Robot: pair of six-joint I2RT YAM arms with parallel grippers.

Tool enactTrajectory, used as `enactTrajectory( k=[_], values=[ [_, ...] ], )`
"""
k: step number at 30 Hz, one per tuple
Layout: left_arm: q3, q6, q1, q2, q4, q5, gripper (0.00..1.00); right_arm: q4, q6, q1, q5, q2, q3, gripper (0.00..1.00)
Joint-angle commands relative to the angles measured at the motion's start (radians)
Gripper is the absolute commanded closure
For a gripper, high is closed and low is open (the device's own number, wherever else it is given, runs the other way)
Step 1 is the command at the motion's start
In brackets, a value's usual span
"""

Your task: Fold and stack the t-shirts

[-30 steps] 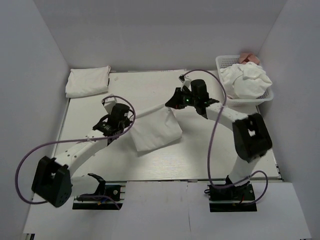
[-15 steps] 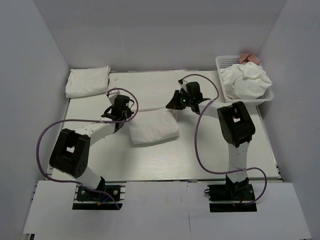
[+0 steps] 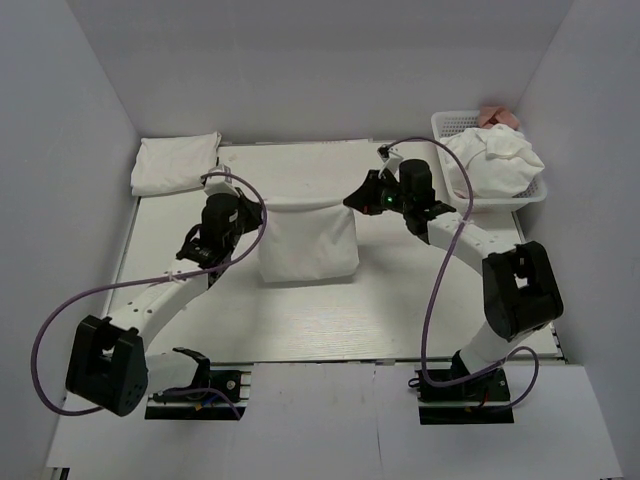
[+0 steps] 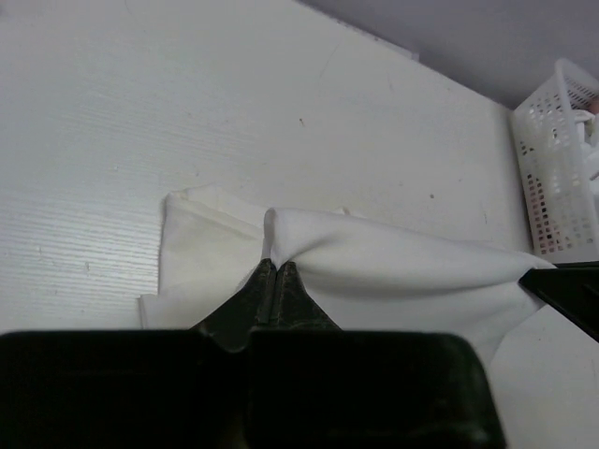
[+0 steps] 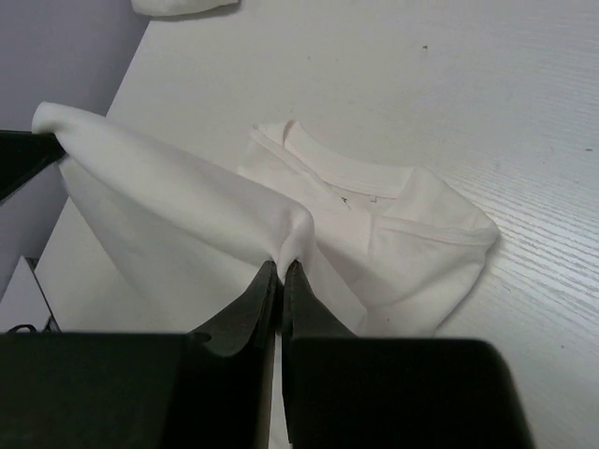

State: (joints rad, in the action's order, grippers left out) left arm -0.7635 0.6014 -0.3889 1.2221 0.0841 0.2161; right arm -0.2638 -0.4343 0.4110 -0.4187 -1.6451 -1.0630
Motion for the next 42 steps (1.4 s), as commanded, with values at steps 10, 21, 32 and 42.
enactTrajectory(
  k=[10,21,32,42],
  values=[
    [-0.175,0.0,0.05,0.352,0.016,0.117,1.0,0.067,0.038,-0.063,-0.005,-0.309,-0.251,1.0],
    [-0.412,0.021,0.101,0.74,-0.012,0.072,1.0,0.149,0.002,-0.066,0.146,-0.597,-0.454,1.0],
    [-0.602,0.04,0.12,0.699,-0.253,0.106,0.18,0.262,0.097,-0.057,0.086,-0.506,-0.578,0.45],
    [-0.331,0.008,0.09,0.338,-0.144,-0.255,0.0,0.119,0.031,0.006,0.005,-0.092,-0.183,0.1]
  ],
)
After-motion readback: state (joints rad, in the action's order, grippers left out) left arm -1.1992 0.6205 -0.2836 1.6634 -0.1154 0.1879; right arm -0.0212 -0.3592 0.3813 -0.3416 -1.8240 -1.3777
